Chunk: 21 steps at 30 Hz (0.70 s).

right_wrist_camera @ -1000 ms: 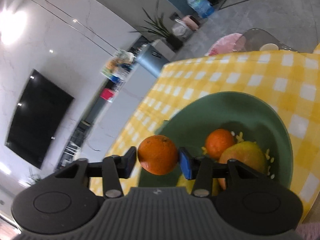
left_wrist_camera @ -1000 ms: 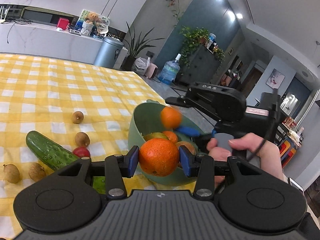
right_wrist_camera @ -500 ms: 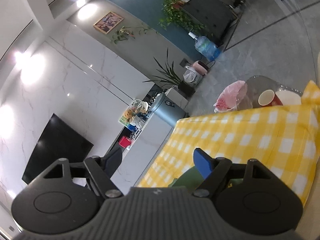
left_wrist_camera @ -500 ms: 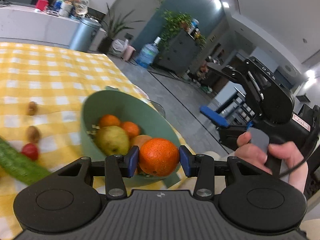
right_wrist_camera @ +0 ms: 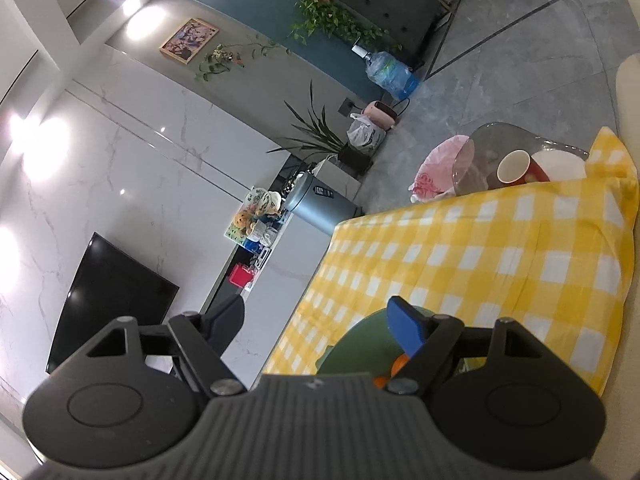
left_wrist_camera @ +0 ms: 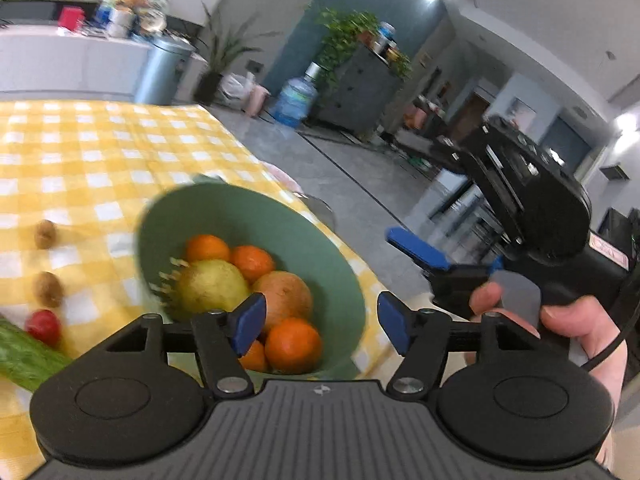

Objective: Organize fruits
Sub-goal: 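Move the right gripper down to a small brown kiwi near the cucumber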

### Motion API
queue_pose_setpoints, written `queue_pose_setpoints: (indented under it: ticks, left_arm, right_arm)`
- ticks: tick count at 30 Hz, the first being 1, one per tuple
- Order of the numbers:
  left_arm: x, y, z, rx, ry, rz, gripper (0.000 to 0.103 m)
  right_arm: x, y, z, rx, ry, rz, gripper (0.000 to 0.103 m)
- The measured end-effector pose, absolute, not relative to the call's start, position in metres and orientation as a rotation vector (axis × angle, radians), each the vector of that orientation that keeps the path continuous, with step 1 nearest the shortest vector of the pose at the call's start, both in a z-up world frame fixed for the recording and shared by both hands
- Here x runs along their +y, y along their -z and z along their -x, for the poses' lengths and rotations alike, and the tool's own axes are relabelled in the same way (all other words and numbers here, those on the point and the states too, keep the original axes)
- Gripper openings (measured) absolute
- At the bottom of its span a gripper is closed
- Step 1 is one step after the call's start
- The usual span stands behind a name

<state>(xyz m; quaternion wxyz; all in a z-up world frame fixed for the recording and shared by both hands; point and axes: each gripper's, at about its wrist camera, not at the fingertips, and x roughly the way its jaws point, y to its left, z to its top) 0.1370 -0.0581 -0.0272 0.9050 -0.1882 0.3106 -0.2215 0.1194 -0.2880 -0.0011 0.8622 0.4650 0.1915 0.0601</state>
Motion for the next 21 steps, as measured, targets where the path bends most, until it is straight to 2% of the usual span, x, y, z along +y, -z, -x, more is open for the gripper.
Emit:
queue_pose_setpoints:
  ticks: [8,14,21]
  left_arm:
    - [-0.003,0.003,-0.113,0.623,0.214,0.418,0.078]
    - [0.022,-0.007,-0.103,0.674,0.094,0.431,0.078]
    - [0.04,-0.02,-0.078,0.708,0.052,0.437,0.078]
  right_arm:
    - [-0.272,-0.003,-0.128,0.467,-0.204,-0.901,0.076]
    - [-0.223,-0.003,-0.142,0.616,-0.272,-0.634,0.076]
    - [-0.195,-0.003,-0.14,0.684,-0.325,-0.535,0.076]
